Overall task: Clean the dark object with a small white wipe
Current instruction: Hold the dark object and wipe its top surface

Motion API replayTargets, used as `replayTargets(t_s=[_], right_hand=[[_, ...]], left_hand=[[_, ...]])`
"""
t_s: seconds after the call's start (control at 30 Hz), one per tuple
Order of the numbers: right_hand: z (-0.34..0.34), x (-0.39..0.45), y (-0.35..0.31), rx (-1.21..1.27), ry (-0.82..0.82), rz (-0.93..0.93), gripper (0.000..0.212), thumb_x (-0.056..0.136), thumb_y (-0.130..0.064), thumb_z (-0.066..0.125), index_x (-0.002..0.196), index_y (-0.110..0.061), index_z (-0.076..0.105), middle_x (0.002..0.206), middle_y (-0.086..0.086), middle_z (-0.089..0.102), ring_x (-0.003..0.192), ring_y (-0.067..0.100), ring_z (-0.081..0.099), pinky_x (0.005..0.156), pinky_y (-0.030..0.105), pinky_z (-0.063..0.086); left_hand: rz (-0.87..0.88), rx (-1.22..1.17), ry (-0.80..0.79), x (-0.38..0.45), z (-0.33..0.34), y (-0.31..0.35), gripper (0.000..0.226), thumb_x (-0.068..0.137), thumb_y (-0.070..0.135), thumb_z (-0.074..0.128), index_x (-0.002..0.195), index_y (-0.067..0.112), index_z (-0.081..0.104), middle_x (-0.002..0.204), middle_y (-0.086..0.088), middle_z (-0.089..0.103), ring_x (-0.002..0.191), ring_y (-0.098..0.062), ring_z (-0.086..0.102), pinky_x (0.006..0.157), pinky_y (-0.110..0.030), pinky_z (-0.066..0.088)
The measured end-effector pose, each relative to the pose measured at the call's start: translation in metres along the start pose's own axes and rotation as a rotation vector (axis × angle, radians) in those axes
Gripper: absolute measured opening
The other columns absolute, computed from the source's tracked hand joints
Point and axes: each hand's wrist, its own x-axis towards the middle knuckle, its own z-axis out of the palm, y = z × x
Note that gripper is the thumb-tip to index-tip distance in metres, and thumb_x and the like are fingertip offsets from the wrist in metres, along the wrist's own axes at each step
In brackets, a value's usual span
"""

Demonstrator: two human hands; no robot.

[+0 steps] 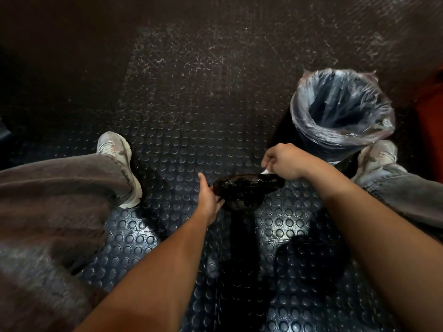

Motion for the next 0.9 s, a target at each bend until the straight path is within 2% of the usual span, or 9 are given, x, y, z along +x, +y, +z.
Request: replayTargets(t_s=[0.13, 0.23, 0.3, 0.4, 0.47, 0.6, 0.7, 0.77, 0.9], right_hand=[[0.001, 0.017, -0.027, -0.005, -0.139, -0.036, 0.026, 0.09, -0.003, 0.058, 0.09, -0.023, 0.074, 0.094, -0.002, 0.073, 0.095, 0.016, 0.066, 0.084, 0.027, 0.054], [0.0, 0.012, -0.032, 0.088, -0.13, -0.114, 0.021, 0.094, -0.006, 0.062, 0.1, -0.022, 0.074, 0.094, -0.005, 0.075, 0.089, 0.005, 0.064, 0.07, 0.014, 0.045], [-0.001, 0.002, -0.023, 0.152, -0.104, -0.144, 0.014, 0.095, -0.013, 0.069, 0.101, -0.026, 0.073, 0.092, -0.011, 0.076, 0.088, -0.001, 0.066, 0.071, 0.01, 0.043], [-0.004, -0.012, -0.003, 0.16, -0.028, -0.125, 0.014, 0.093, -0.015, 0.07, 0.097, -0.028, 0.073, 0.088, -0.013, 0.076, 0.088, -0.001, 0.067, 0.071, 0.013, 0.045], [-0.004, -0.013, 0.004, 0.094, 0.021, -0.081, 0.019, 0.094, -0.012, 0.063, 0.096, -0.028, 0.073, 0.09, -0.008, 0.075, 0.091, 0.006, 0.066, 0.073, 0.018, 0.048], [-0.002, 0.003, -0.008, -0.007, -0.038, 0.011, 0.025, 0.091, -0.007, 0.057, 0.092, -0.026, 0.074, 0.095, -0.001, 0.071, 0.095, 0.018, 0.066, 0.085, 0.028, 0.054], [0.002, 0.014, -0.025, 0.072, -0.101, -0.023, 0.016, 0.089, -0.008, 0.067, 0.093, -0.022, 0.075, 0.094, -0.002, 0.073, 0.094, 0.016, 0.066, 0.08, 0.026, 0.055], [0.004, 0.015, -0.033, 0.135, -0.106, -0.073, 0.018, 0.091, -0.008, 0.065, 0.094, -0.023, 0.076, 0.094, -0.003, 0.074, 0.093, 0.013, 0.066, 0.076, 0.025, 0.053], [-0.001, -0.002, -0.024, 0.137, -0.078, -0.139, 0.016, 0.093, -0.014, 0.068, 0.095, -0.028, 0.075, 0.091, -0.009, 0.077, 0.095, 0.006, 0.069, 0.089, 0.023, 0.053]], left_hand=[[0.0, -0.001, 0.002, 0.001, 0.001, -0.001, 0.103, 0.089, 0.083, 0.01, 0.148, 0.006, 0.045, 0.146, -0.01, 0.055, 0.14, -0.024, 0.046, 0.121, -0.045, 0.029], [-0.003, -0.004, 0.002, 0.002, 0.0, -0.001, 0.102, 0.089, 0.083, 0.01, 0.146, 0.007, 0.048, 0.144, -0.009, 0.057, 0.138, -0.023, 0.048, 0.121, -0.044, 0.03], [-0.001, -0.009, 0.007, 0.002, 0.001, 0.0, 0.101, 0.09, 0.082, 0.011, 0.145, 0.007, 0.048, 0.144, -0.009, 0.057, 0.138, -0.024, 0.048, 0.121, -0.045, 0.029], [-0.005, -0.017, 0.018, 0.001, 0.001, 0.001, 0.099, 0.091, 0.08, 0.011, 0.147, 0.006, 0.046, 0.145, -0.009, 0.056, 0.139, -0.024, 0.047, 0.12, -0.045, 0.03], [-0.004, -0.015, 0.007, 0.0, 0.0, 0.0, 0.099, 0.091, 0.08, 0.011, 0.148, 0.006, 0.044, 0.147, -0.01, 0.054, 0.14, -0.024, 0.045, 0.121, -0.045, 0.03], [-0.007, -0.022, 0.003, 0.0, 0.001, 0.0, 0.099, 0.091, 0.08, 0.011, 0.148, 0.007, 0.044, 0.147, -0.01, 0.054, 0.14, -0.024, 0.046, 0.121, -0.045, 0.029], [-0.009, -0.016, 0.003, 0.002, 0.001, 0.0, 0.101, 0.09, 0.082, 0.011, 0.147, 0.008, 0.047, 0.145, -0.009, 0.056, 0.138, -0.023, 0.049, 0.121, -0.044, 0.031], [-0.011, -0.011, 0.001, 0.003, 0.001, -0.001, 0.101, 0.089, 0.083, 0.011, 0.145, 0.009, 0.051, 0.142, -0.007, 0.059, 0.136, -0.021, 0.051, 0.12, -0.043, 0.032], [-0.014, -0.005, -0.009, 0.003, 0.0, 0.0, 0.102, 0.089, 0.083, 0.01, 0.146, 0.009, 0.05, 0.144, -0.007, 0.057, 0.138, -0.021, 0.048, 0.121, -0.043, 0.03]])
